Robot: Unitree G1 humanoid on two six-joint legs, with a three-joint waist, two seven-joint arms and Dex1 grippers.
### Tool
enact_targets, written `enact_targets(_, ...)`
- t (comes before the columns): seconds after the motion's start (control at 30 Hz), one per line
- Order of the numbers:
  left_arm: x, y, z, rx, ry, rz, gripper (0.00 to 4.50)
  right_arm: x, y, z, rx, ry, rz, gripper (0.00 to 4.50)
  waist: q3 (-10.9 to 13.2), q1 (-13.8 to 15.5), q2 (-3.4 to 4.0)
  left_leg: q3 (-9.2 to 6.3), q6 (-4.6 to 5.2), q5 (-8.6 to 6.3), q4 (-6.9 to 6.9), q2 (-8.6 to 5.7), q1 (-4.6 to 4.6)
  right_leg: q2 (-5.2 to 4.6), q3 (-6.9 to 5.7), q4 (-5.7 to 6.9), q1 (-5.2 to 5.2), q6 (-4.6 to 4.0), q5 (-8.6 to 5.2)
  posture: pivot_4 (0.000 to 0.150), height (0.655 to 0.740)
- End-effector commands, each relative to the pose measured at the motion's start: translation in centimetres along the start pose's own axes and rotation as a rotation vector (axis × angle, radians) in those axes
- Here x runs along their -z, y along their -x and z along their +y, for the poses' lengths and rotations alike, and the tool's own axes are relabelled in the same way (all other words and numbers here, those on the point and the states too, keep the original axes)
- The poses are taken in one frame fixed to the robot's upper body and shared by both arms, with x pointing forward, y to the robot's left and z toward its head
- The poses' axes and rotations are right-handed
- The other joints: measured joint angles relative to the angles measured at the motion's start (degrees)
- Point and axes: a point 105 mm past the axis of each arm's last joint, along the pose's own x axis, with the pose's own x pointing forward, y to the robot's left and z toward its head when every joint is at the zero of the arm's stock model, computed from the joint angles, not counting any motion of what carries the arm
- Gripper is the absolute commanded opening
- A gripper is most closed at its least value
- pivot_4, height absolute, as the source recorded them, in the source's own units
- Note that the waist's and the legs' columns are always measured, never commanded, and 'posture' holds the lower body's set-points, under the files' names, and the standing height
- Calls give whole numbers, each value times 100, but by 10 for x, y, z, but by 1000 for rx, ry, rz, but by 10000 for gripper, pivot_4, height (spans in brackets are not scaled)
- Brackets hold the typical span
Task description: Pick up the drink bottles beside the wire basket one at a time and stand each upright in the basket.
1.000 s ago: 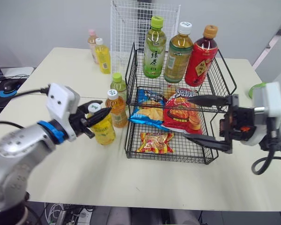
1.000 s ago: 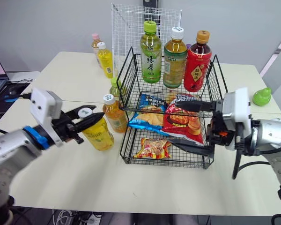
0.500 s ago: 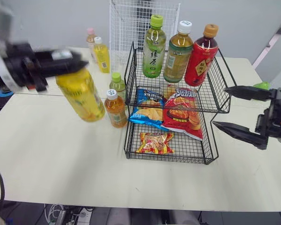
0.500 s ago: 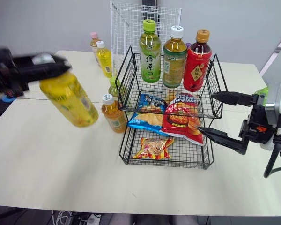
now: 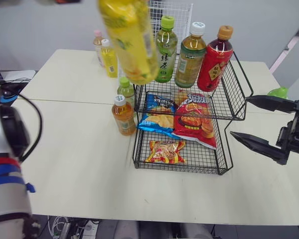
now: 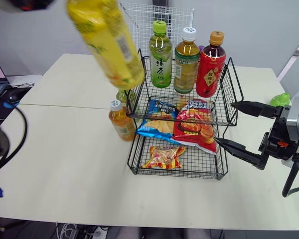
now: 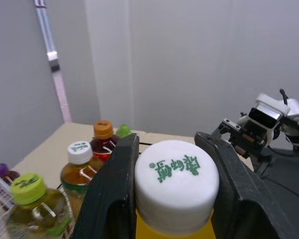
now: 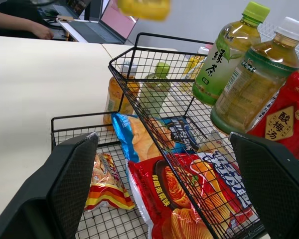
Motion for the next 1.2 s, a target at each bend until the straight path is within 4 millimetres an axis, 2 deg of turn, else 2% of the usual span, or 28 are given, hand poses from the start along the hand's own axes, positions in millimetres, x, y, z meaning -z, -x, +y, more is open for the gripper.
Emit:
enact_targets(0.03, -10, -28, 4, 24, -134, -39, 13659, -11, 3, 0, 53, 43, -30, 45000, 1, -5, 1, 0, 0, 0, 0, -1, -2, 0, 0, 0, -1, 0, 0, 1500, 7360)
enact_targets(0.27, 24, -88, 14, 91, -94, -68, 13659, -14, 6, -5, 136, 44, -23, 45000, 0, -27, 7, 1, 0, 2, 7, -3, -65, 3, 4, 11, -63, -25, 16, 1500, 7360)
enact_targets(0.47, 43, -119, 19, 84, -57, -69, 13659, -12, 7, -1, 146, 41, 5, 45000, 1, -22, 9, 0, 0, 1, 8, -7, -70, 3, 5, 10, -66, -25, 16, 1500, 7360)
enact_targets(0.77, 63, -129, 19, 130, -59, -14, 13659, -14, 4, 1, 148, 49, 13, 45000, -1, -22, 14, -1, 0, 2, 8, -8, -70, 3, 4, 12, -66, -25, 16, 1500, 7360)
enact_targets(1.0, 66, -129, 19, 144, -73, 3, 13659, -16, 4, -1, 165, 62, 14, 45000, -3, -21, 18, -2, 0, 2, 12, -8, -69, 3, 3, 14, -63, -25, 16, 1500, 7360)
enact_targets(1.03, 66, -129, 19, 151, -70, 6, 20867, -16, 4, -2, 172, 65, 14, 45000, -3, -21, 18, -2, 0, 2, 13, -8, -68, 3, 3, 14, -62, -25, 16, 1500, 7360)
enact_targets(1.07, 67, -129, 18, 156, -68, 8, 22334, -16, 4, -3, 178, 68, 14, 45000, -3, -21, 18, -3, 0, 2, 13, -8, -68, 3, 2, 14, -62, -25, 16, 1500, 7360)
enact_targets(1.2, 65, -128, 15, 183, -75, 6, 34980, -17, 5, -6, 193, 73, 14, 45000, -3, -21, 18, -3, 0, 2, 13, -9, -68, 3, 1, 15, -62, -25, 16, 1500, 7360)
